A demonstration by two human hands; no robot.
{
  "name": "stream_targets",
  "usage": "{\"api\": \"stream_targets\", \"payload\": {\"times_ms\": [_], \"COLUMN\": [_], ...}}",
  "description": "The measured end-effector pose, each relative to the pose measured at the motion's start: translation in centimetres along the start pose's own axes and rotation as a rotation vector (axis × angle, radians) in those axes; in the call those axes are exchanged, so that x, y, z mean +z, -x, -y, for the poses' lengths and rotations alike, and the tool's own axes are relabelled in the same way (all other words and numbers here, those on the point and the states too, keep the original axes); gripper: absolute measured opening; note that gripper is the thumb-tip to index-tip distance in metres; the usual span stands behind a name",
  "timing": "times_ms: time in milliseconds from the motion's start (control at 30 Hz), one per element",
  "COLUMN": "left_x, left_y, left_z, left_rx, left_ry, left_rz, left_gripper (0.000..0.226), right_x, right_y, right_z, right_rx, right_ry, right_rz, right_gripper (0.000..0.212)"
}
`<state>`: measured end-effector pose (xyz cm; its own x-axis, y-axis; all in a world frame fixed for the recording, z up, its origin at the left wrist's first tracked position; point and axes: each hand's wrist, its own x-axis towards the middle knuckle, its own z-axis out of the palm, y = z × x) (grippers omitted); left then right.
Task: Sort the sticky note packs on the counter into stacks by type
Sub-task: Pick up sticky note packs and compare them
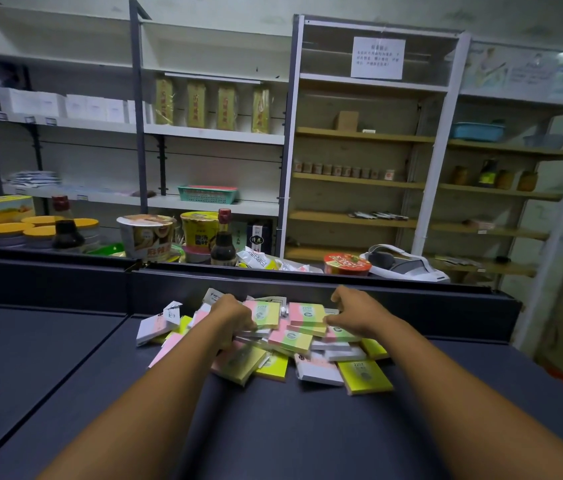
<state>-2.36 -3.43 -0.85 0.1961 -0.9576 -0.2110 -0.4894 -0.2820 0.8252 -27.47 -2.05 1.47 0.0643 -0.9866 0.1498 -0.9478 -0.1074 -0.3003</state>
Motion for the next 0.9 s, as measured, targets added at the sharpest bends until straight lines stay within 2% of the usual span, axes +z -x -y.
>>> {"api": "stream_targets", "payload": {"times_ms": [167, 300, 367, 433, 533, 633, 800, 900], "left_x": [-0.3, -0.5, -0.5, -0.4, -0.2, -0.3, -0.9, -1.4], "left_y": [0.2, 0.2, 0.1, 0.3, 1.2, 2.6, 5.0, 5.9], "left_z": [0.2, 0.2, 0.5, 0.7, 0.7, 0.7, 1.2, 1.5], "left_rx": [-0.012, 0.038, 0.093, 0.105, 0.158, 0.249, 0.381, 0.444], "left_ry": [0.054, 0.106, 0.149, 0.276, 0.498, 0.73, 0.927, 0.957], "left_rz": [0.024, -0.023, -0.052, -0.033, -0.026, -0.024, 0.008, 0.004], "left_gripper": [0.046, 0.043, 0.029, 0.018, 0.029, 0.024, 0.025, 0.024], "right_x": [-0.1, 0.0, 0.1, 0.2, 0.5, 0.9, 1.6, 2.3], "right_y": [-0.1, -0.1, -0.1, -0.2, -0.3, -0.4, -0.6, -0.9], "right_z": [-0.2, -0.2, -0.2, -0.1, 0.0, 0.3, 1.3, 2.0], "right_rx": [0.003, 0.002, 0.002, 0.006, 0.013, 0.03, 0.086, 0.158], "right_ry": [-0.019, -0.026, -0.024, -0.03, -0.058, -0.097, -0.149, -0.179], "right_rz": [0.002, 0.012, 0.018, 0.026, 0.04, 0.041, 0.04, 0.022], "right_gripper": [0.054, 0.052, 0.051, 0.047, 0.043, 0.04, 0.025, 0.044]}}
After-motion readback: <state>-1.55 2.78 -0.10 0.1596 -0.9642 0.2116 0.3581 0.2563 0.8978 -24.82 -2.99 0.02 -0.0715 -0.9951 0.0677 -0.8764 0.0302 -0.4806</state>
